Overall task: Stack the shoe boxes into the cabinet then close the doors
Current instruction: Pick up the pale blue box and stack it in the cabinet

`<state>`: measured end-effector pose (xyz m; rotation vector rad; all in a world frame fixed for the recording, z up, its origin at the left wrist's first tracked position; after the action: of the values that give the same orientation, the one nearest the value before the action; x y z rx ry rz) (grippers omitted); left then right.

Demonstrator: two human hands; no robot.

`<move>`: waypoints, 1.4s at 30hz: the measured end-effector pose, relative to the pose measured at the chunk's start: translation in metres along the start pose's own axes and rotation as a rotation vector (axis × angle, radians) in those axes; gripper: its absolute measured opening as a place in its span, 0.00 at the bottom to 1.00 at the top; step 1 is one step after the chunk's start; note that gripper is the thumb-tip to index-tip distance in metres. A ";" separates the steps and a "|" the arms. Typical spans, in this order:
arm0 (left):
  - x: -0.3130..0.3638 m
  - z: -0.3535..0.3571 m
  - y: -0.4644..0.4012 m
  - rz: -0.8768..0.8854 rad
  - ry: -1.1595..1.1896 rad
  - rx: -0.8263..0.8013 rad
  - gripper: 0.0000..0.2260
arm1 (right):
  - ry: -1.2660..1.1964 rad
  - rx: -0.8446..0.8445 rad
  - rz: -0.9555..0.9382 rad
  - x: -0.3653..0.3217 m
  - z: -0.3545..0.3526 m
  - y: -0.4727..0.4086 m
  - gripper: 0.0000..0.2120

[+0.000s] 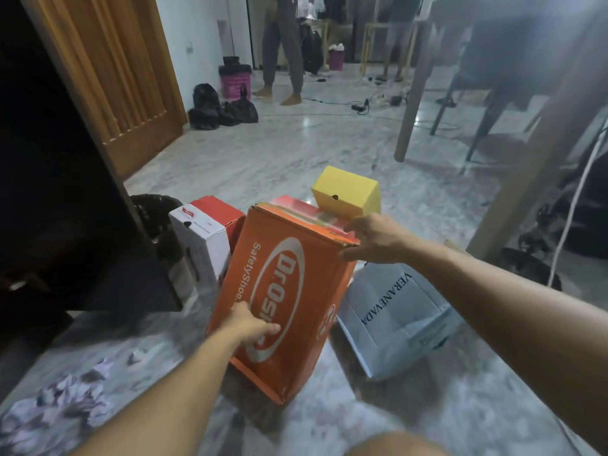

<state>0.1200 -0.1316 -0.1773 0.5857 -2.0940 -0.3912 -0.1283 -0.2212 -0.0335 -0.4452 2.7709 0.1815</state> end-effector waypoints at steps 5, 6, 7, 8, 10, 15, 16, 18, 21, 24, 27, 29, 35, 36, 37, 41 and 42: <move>-0.046 0.019 -0.006 -0.090 0.089 0.083 0.40 | -0.078 -0.064 -0.015 -0.001 0.016 -0.007 0.31; -0.051 0.020 -0.007 -0.099 0.057 0.132 0.41 | -0.101 -0.061 0.001 0.002 0.018 -0.009 0.29; -0.050 0.022 -0.004 -0.083 0.003 0.193 0.41 | -0.133 -0.056 0.028 0.008 0.020 -0.010 0.28; -0.046 0.024 0.000 -0.055 -0.030 0.263 0.39 | -0.169 -0.051 0.049 0.015 0.022 -0.009 0.26; -0.031 0.030 0.007 0.089 -0.013 0.419 0.27 | -0.220 -0.043 0.087 0.032 0.023 -0.008 0.25; 0.023 0.064 0.027 0.612 -0.051 0.536 0.10 | -0.215 0.044 0.212 0.076 0.022 0.005 0.21; 0.032 0.074 0.031 0.683 -0.049 0.502 0.12 | -0.155 0.088 0.255 0.088 0.022 0.006 0.22; 0.047 0.097 0.036 0.753 -0.025 0.396 0.14 | -0.017 0.195 0.334 0.109 0.018 0.010 0.18; 0.051 0.139 0.024 0.601 0.027 0.141 0.08 | 0.079 0.312 0.392 0.126 0.005 0.024 0.16; 0.043 0.178 0.009 0.344 0.042 -0.066 0.08 | 0.131 0.291 0.496 0.151 0.000 0.038 0.23; 0.027 0.211 0.005 0.040 0.160 -0.274 0.20 | 0.062 0.137 0.565 0.175 0.006 0.053 0.31; 0.013 0.230 0.004 -0.126 0.260 -0.355 0.30 | -0.001 0.054 0.536 0.184 0.012 0.062 0.35; -0.001 0.265 -0.005 -0.334 0.642 -0.437 0.34 | -0.166 -0.018 0.442 0.197 0.034 0.080 0.41; -0.005 0.269 -0.010 -0.337 0.658 -0.427 0.33 | -0.182 -0.021 0.435 0.197 0.034 0.082 0.41; -0.007 0.268 -0.011 -0.325 0.666 -0.411 0.32 | -0.194 -0.026 0.433 0.196 0.034 0.084 0.41; 0.014 0.245 0.008 -0.213 0.665 -0.355 0.33 | -0.141 0.044 0.437 0.184 0.016 0.091 0.37; 0.022 0.239 0.014 -0.176 0.659 -0.361 0.30 | -0.118 0.072 0.435 0.180 0.007 0.093 0.36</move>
<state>-0.0942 -0.1184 -0.2859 0.5837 -1.3105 -0.5708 -0.3179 -0.1826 -0.0947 0.1865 2.7083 0.2004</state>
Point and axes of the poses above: each hand's wrist, its own y-axis away from the middle knuckle, its own z-axis out of the palm, x = y × z, the point moved 6 cm from there along -y, towards the middle knuckle, and after that the axes turned 1 degree about y, right-handed, at the moved point
